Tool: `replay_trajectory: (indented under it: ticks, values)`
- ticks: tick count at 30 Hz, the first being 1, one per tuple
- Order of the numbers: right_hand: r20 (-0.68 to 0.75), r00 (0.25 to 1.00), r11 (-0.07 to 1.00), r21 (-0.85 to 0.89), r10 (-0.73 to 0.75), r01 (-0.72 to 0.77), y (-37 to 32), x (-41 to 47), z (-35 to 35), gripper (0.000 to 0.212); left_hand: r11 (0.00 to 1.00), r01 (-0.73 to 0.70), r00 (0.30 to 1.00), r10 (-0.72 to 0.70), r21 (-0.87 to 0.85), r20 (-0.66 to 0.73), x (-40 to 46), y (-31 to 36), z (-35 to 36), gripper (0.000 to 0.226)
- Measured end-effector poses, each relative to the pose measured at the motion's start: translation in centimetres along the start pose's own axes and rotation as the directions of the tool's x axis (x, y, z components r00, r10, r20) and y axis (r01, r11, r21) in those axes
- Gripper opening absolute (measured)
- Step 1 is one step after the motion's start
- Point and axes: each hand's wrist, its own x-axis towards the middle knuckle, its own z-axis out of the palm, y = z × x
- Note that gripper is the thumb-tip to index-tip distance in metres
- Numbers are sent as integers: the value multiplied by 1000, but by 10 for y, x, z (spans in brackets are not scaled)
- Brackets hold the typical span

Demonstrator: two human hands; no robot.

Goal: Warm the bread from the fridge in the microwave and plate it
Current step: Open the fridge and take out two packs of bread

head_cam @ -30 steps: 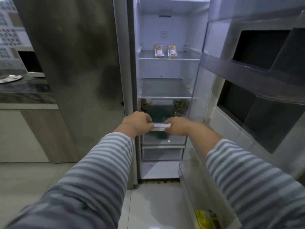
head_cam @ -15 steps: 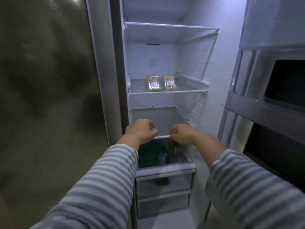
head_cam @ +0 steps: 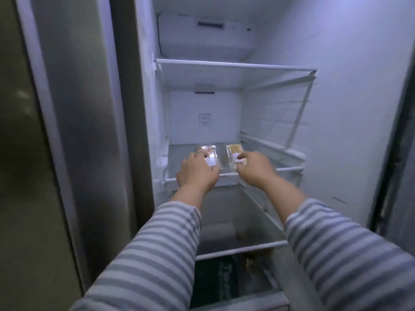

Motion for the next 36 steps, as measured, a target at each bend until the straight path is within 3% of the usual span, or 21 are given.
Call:
replay_trajectory:
  ticks: [6,11,19,26,36]
  values:
    - [-14,998,994,88,62,-61,20,72,23,48,998,17,1000,-18,-56,-20,55,5,38,56]
    - [44,999,976,215,23,-32,31,90,41,56,996,84,992,-81,-31,92,74,3,53,72]
    - [100,993,988,135,68,-81,30,95,55,87,986,164,981,-165,17,100,83,-14,51,82]
    - [3,985,970,168,175,-173,16,80,46,79,965,224,974,-219,-135,50,73,-13,41,87]
    - [-83,981,973,170,173,-158,1,-28,-3,79,980,123,992,-127,-155,-15,-23,1,-13,85]
